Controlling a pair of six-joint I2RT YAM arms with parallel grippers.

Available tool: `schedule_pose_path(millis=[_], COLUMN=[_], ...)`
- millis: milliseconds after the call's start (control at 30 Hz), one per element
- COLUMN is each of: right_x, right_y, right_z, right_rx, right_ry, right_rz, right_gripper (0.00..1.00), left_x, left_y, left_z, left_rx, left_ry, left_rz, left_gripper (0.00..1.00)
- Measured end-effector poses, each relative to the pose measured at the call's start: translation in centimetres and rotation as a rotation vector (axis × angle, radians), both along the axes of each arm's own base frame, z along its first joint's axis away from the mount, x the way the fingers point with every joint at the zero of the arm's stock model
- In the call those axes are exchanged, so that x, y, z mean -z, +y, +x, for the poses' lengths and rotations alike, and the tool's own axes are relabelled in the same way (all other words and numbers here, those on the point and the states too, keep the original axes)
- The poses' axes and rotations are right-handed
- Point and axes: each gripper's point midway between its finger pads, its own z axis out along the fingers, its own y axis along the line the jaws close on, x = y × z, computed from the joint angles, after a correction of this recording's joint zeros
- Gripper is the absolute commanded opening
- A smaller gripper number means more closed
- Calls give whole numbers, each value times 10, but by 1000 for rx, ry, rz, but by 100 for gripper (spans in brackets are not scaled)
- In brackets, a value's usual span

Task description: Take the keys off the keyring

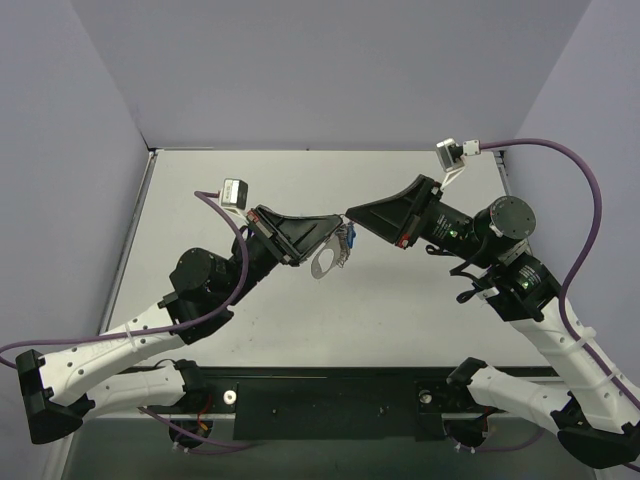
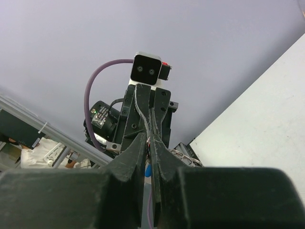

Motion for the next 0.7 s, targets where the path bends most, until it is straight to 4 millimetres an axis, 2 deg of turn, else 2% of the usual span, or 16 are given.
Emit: schedule_pose_path(millis=[333,700], right_x=[4,10], right_y=[-1,-8], right_z=[-1,-5], right_rx=[5,25], right_ry=[4,-2], right_rz=[-6,-33], right_gripper=[0,0], left_x=[2,3], left_y=[-2,-8], left_z=[-1,-6], left_rx=[-2,5], left_ry=[-19,-72], left_rz=[22,149], left_gripper=[0,0])
